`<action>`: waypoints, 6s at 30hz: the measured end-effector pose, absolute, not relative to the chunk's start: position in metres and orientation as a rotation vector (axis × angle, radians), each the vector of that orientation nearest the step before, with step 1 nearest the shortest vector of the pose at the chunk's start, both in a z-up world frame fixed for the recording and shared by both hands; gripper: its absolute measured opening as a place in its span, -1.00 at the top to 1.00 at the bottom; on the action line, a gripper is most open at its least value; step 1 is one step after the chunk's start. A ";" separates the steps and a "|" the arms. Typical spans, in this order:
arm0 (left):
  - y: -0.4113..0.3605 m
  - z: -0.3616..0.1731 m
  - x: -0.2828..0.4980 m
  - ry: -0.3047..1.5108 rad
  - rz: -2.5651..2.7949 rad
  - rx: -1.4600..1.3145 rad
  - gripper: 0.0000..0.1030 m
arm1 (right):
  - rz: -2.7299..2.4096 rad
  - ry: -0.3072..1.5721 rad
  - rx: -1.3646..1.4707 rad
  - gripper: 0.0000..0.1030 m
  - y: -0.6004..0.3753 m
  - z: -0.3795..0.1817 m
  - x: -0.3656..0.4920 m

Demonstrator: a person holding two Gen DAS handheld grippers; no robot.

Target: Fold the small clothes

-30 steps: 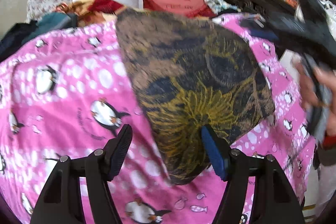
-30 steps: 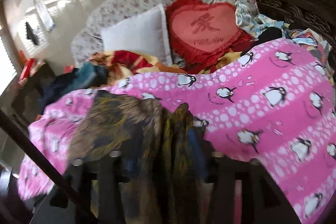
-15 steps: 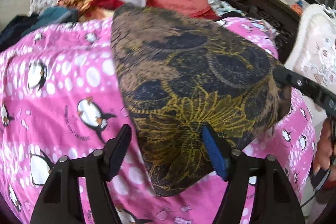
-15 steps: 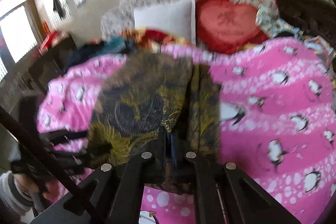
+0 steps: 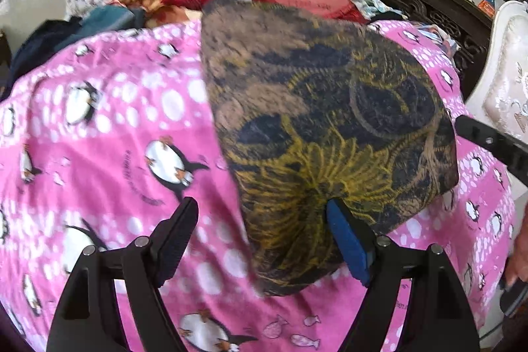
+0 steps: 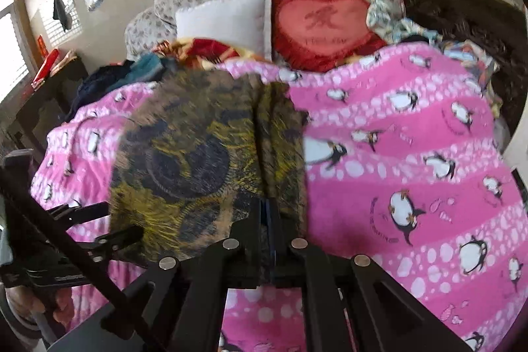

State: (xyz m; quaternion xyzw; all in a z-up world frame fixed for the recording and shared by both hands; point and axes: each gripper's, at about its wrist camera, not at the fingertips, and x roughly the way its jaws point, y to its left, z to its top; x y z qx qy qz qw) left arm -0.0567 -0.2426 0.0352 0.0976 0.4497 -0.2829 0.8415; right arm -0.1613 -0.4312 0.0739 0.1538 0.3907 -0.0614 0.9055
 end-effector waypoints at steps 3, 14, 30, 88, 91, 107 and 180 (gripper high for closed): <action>-0.243 0.044 -0.051 0.923 -0.579 0.217 -0.54 | -0.122 0.774 0.299 0.93 -0.422 0.088 -0.157; -0.261 0.036 0.000 0.929 -0.541 0.221 -0.79 | -0.113 0.754 0.391 0.47 -0.425 0.068 -0.100; -0.231 0.031 -0.019 0.985 -0.587 0.082 -0.92 | -0.134 0.786 0.389 0.27 -0.432 0.070 -0.151; -0.097 0.034 -0.133 1.125 -0.741 0.083 0.45 | 0.196 0.787 0.464 0.85 -0.310 0.082 -0.220; -0.096 0.027 -0.136 1.097 -0.697 0.103 0.22 | 0.133 0.855 0.509 0.55 -0.313 0.059 -0.210; -0.112 0.051 -0.111 0.923 -0.501 0.092 -0.31 | 0.043 0.849 0.514 -0.32 -0.321 0.077 -0.144; -0.131 0.018 -0.143 0.905 -0.433 0.204 -0.85 | 0.059 0.854 0.340 0.03 -0.290 0.049 -0.225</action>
